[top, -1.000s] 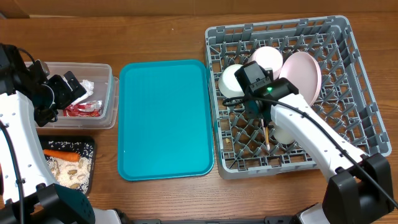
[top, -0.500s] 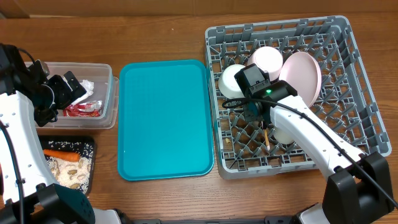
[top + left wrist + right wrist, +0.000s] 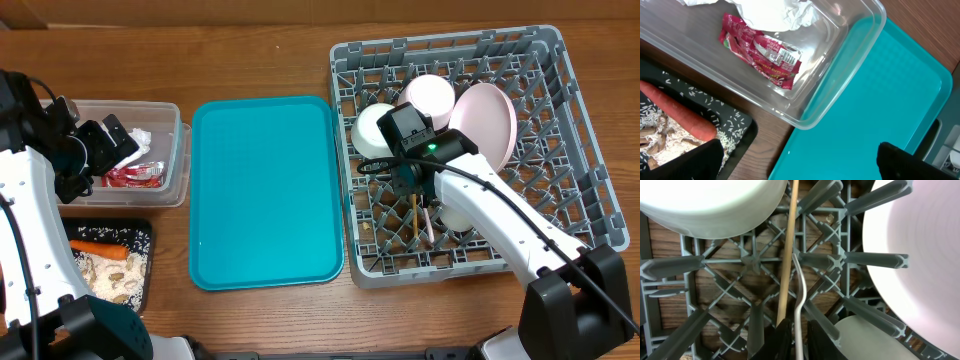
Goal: Sort waste into correct bins and load items into the dishwasher
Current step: 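Lower the chopstick into the rack and open the right gripper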
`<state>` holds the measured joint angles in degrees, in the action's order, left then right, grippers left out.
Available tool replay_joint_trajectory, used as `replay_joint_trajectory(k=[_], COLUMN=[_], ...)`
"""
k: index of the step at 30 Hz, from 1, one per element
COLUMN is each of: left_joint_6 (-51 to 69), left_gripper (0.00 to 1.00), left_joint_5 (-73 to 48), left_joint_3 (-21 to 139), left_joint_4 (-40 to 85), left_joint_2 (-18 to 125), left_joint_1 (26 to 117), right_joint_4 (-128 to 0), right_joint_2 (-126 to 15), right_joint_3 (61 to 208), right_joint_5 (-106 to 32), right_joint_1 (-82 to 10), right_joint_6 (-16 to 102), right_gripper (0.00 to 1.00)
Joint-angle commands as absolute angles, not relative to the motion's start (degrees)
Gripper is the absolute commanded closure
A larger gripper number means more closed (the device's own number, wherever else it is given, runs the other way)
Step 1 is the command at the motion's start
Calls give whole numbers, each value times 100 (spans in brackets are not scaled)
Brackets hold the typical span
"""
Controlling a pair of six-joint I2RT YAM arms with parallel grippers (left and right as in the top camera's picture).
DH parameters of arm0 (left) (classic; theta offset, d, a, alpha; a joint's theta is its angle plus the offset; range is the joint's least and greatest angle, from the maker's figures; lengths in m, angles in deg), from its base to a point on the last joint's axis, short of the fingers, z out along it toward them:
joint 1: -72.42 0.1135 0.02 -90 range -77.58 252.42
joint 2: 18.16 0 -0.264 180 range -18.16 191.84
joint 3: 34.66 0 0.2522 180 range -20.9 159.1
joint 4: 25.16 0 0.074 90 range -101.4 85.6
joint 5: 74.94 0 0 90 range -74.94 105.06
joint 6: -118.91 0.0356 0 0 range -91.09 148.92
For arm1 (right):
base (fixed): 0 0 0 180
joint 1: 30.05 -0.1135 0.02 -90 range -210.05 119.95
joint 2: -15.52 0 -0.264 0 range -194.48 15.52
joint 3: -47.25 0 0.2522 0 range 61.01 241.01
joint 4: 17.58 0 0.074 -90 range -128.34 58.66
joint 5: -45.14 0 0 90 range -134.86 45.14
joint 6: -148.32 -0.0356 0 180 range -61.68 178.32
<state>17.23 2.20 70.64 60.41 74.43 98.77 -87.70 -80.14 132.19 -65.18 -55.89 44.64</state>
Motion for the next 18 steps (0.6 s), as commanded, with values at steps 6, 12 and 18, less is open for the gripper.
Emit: replay_joint_trajectory(k=[6,12,18], left_joint_6=[1690,1688,1688], left_gripper=[0,0,0], left_joint_5=[194,194,194], left_joint_3=[7189,7189,7189], left_joint_4=[6034,6034,6034], left_joint_2=[7430,7430,7430], left_joint_1=[9864,9864,9864], right_joint_4=[-8916,-8835,-8818], right_joint_2=[-7771,-7533,-7533], right_joint_3=[13446,13654,13651], right_joint_5=[-6487,-6485,-6466], right_joint_1=[-5565,-5565,-5570], right_joint_6=[4526,4502,4504], right_gripper=[86,59,0])
